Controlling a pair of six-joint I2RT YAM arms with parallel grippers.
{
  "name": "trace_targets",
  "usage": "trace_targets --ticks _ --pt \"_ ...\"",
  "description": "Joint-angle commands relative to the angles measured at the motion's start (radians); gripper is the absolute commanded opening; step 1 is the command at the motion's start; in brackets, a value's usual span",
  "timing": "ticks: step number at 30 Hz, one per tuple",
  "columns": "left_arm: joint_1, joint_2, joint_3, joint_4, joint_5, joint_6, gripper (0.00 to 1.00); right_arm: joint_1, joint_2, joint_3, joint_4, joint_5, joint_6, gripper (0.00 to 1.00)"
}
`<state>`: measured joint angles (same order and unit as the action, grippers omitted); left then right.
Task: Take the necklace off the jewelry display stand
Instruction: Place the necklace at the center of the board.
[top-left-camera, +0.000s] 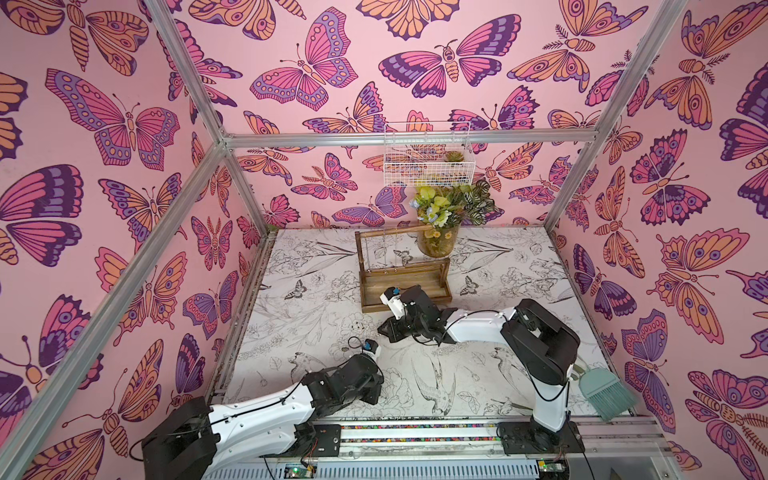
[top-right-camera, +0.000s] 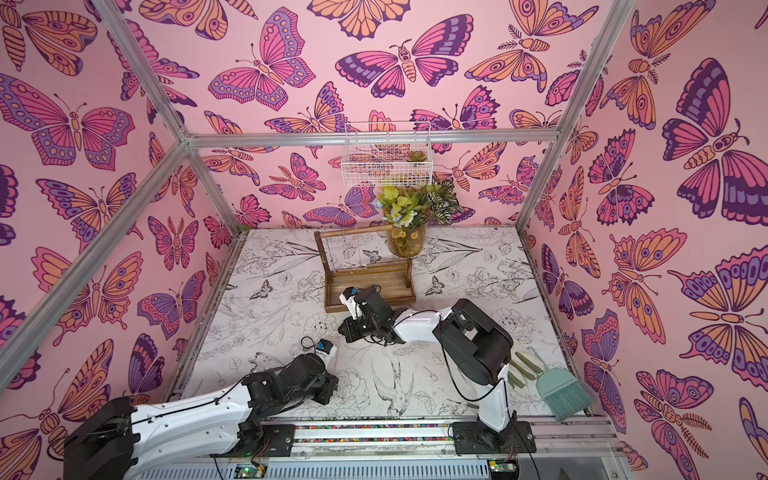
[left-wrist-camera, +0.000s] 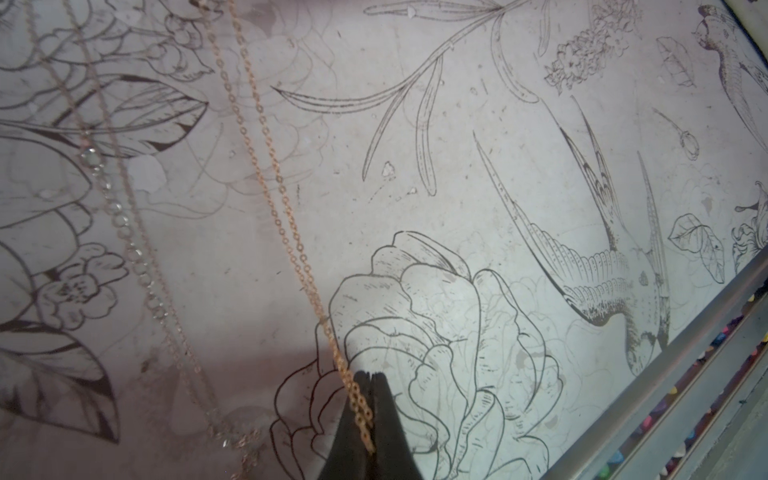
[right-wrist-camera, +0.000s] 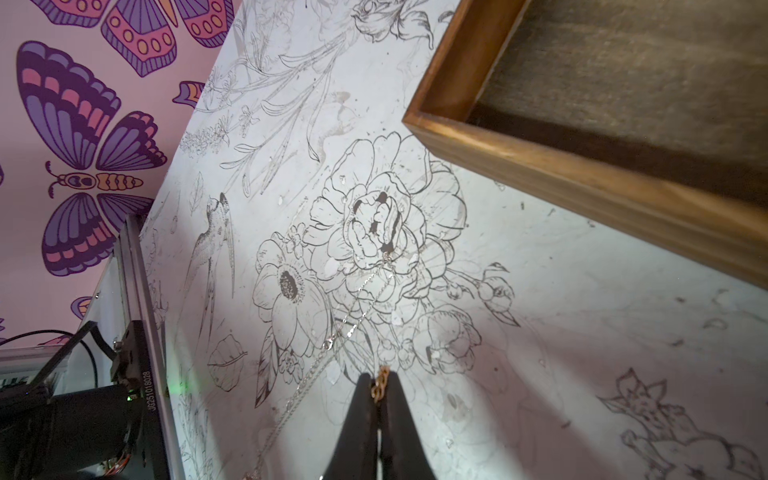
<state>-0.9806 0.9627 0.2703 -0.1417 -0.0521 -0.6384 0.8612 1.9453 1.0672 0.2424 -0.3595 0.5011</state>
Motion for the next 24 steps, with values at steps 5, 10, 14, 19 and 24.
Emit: trace_targets --ticks 5,10,14,19,24 --pt "-0.004 0.024 -0.002 0.008 0.014 -0.007 0.03 0.006 0.038 0.045 -0.025 0.014 -0.006 0.0" --pt "-0.003 0.036 0.0 0.008 0.024 -0.008 0.03 0.006 0.053 0.059 -0.043 0.026 -0.006 0.0" --pt "-0.003 0.035 0.0 0.006 0.024 -0.007 0.03 0.006 0.061 0.063 -0.055 0.028 -0.008 0.0" --pt "-0.004 0.039 0.001 0.005 0.028 -0.005 0.05 0.006 0.071 0.069 -0.063 0.027 -0.006 0.01" --pt "-0.003 0.045 0.003 0.004 0.028 -0.005 0.06 0.006 0.071 0.065 -0.072 0.033 -0.004 0.08"
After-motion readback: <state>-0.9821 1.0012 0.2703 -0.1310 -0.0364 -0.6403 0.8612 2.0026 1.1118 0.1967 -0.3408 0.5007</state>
